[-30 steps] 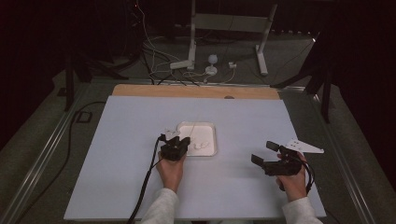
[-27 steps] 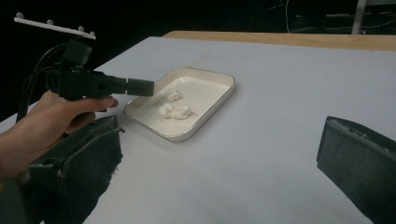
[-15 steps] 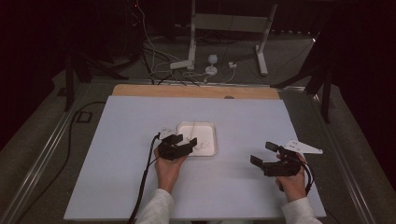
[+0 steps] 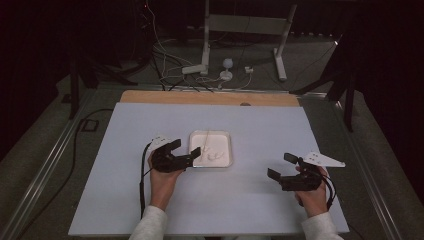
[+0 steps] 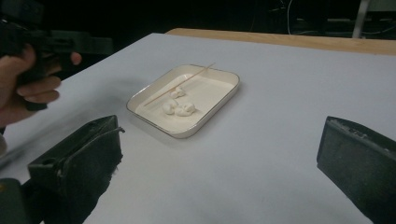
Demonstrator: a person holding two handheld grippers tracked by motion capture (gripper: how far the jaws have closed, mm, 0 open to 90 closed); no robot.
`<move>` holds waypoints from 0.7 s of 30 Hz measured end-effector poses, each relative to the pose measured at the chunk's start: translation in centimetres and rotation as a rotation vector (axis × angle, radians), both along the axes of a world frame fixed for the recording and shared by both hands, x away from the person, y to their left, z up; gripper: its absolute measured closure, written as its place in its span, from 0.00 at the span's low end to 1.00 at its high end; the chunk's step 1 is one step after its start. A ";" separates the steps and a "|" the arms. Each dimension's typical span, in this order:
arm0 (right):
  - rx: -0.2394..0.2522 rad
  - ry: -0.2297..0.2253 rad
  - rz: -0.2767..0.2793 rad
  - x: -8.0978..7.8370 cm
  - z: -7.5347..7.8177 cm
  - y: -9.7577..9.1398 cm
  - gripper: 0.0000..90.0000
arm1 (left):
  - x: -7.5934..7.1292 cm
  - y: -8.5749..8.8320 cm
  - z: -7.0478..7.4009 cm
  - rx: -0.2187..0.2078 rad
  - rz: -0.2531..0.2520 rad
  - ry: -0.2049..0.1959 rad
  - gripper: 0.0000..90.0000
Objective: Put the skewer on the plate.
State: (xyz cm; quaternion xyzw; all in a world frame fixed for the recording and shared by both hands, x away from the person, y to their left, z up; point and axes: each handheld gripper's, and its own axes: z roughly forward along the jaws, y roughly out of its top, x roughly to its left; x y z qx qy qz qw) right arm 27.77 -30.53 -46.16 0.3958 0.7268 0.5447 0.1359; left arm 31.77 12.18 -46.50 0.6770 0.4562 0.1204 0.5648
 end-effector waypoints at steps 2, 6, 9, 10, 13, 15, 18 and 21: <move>-0.002 -0.008 0.004 -0.1 0.0 0.1 0.00 | -0.4 0.6 0.4 0.004 -0.003 -0.023 0.05; -0.013 -0.026 0.011 -0.3 0.1 0.5 0.00 | -1.4 2.0 0.9 0.023 -0.006 -0.086 0.02; -0.020 -0.035 0.018 -0.5 0.1 0.7 0.00 | -2.2 3.4 0.9 0.046 -0.003 -0.125 0.01; -0.020 -0.039 0.019 -0.5 0.1 0.7 0.00 | -2.4 3.9 0.9 0.047 -0.005 -0.125 0.01; -0.019 -0.046 0.018 -0.6 0.1 0.8 0.00 | -3.1 5.2 0.6 0.064 0.010 -0.143 0.01; -0.024 -0.055 0.014 -0.6 0.1 0.9 0.00 | -3.6 5.9 0.4 0.083 0.044 -0.155 0.01; -0.039 -0.084 -0.003 -0.9 0.1 1.0 0.00 | -4.3 6.9 0.1 0.079 0.074 -0.172 0.02; -0.046 -0.102 -0.012 -1.1 0.2 1.1 0.00 | -4.7 7.8 -0.2 0.082 0.082 -0.167 0.02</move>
